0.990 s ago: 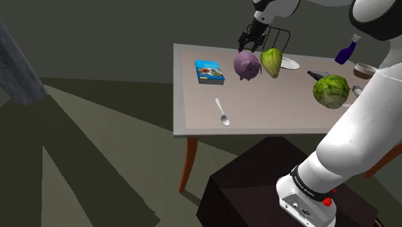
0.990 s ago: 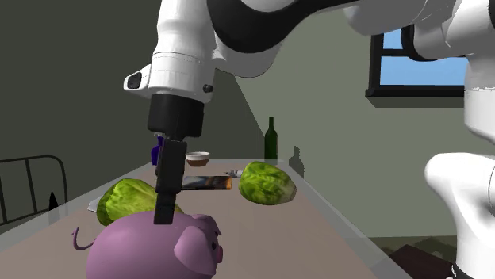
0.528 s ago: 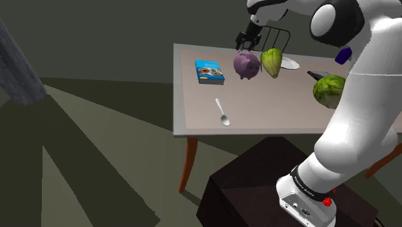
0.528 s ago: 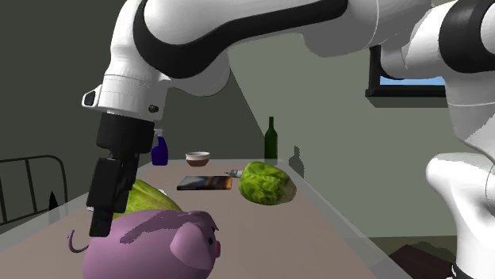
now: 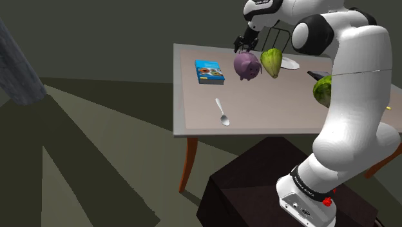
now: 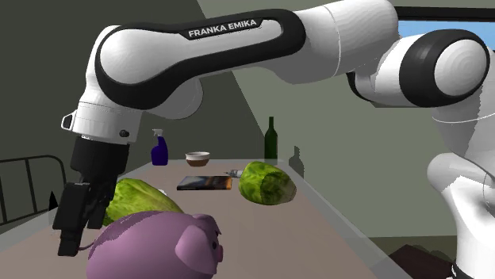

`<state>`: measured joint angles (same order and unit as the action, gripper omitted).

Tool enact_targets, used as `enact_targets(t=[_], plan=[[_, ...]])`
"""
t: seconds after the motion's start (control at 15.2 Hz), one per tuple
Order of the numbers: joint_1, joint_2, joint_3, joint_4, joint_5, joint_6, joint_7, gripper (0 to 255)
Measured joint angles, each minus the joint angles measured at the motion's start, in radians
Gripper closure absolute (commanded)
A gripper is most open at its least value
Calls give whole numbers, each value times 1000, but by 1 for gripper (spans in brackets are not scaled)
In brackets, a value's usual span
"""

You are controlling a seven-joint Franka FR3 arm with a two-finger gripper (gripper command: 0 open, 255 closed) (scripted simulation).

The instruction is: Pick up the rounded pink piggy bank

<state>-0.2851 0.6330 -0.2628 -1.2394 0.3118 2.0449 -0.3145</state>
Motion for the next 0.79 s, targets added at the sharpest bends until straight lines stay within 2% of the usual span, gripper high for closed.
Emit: enact_targets(t=[0.26, 0.33, 0.79], plan=[[2, 8, 3, -38, 6, 45, -9, 0], [2, 10, 4, -39, 7, 49, -10, 255], [2, 13, 4, -39, 8, 52, -10, 255]])
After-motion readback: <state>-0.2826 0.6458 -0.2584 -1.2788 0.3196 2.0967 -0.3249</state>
